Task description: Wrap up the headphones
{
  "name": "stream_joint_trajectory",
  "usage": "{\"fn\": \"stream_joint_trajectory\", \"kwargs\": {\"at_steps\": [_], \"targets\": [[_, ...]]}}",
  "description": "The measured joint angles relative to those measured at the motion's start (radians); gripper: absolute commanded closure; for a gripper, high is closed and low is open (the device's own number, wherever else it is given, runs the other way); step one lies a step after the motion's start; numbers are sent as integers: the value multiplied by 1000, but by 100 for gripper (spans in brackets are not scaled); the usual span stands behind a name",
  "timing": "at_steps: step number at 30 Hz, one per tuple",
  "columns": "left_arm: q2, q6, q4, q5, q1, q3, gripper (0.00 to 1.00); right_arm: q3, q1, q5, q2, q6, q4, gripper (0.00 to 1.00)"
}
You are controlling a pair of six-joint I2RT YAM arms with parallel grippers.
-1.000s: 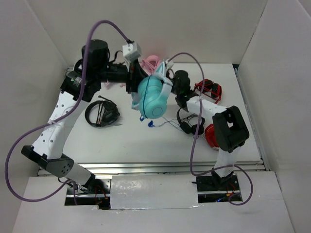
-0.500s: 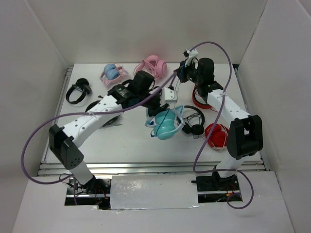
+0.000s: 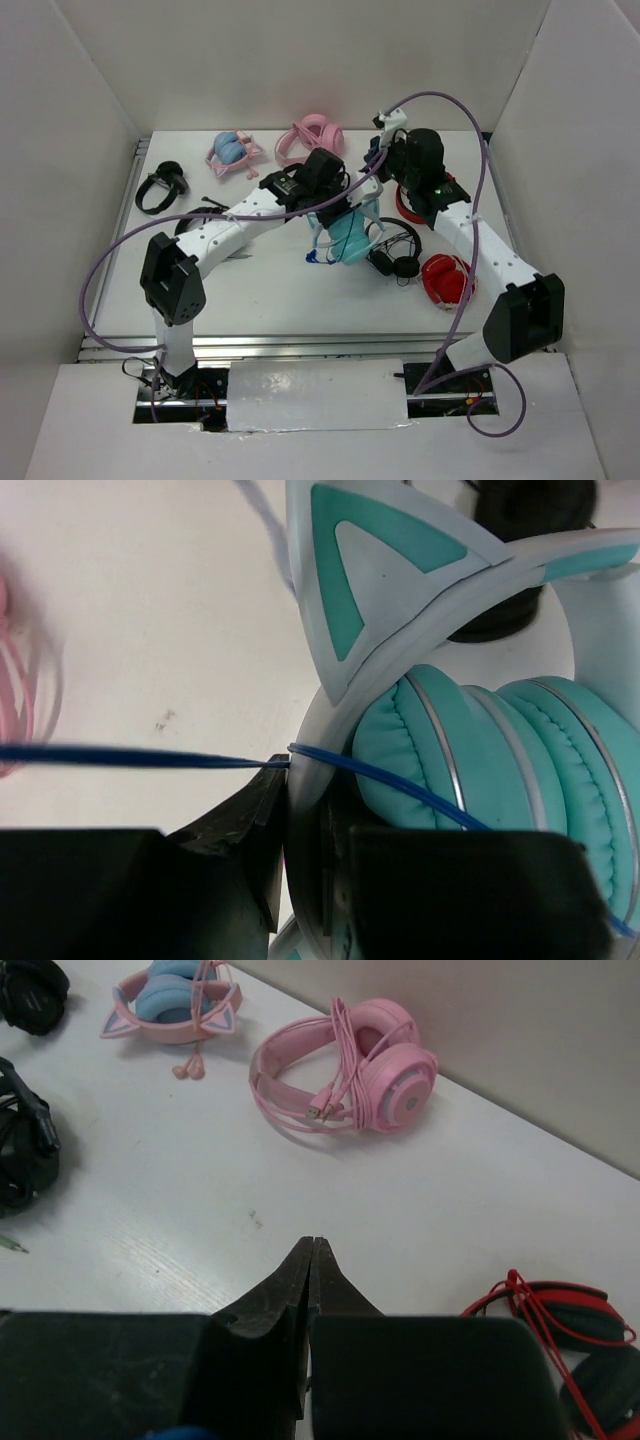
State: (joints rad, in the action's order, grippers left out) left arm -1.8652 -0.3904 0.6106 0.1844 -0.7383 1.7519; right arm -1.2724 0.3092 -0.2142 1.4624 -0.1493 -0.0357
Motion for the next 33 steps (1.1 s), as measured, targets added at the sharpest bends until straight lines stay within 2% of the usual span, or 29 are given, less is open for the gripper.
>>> {"fn": "stream_joint_trajectory", "kwargs": {"at_steps": [5, 12, 21, 25, 28, 33], "targets": [[-63, 62, -10, -23, 19, 78, 100, 26, 36, 169, -63, 8, -66, 100], [-38, 120, -42, -36, 18, 10, 100, 32, 65, 341, -69, 61, -161, 100], [3, 185, -86, -57, 33, -34, 100, 31, 79, 443, -93, 88, -222, 100], [5, 236, -63, -85, 95, -76, 100, 24, 65, 462, -146, 97, -220, 100], [10, 251, -50, -94, 128, -121, 100, -33, 44, 465, -144, 96, -221, 100], [52, 267, -42, -110, 148, -204, 100, -238, -13, 507, -36, 91, -236, 100]]}}
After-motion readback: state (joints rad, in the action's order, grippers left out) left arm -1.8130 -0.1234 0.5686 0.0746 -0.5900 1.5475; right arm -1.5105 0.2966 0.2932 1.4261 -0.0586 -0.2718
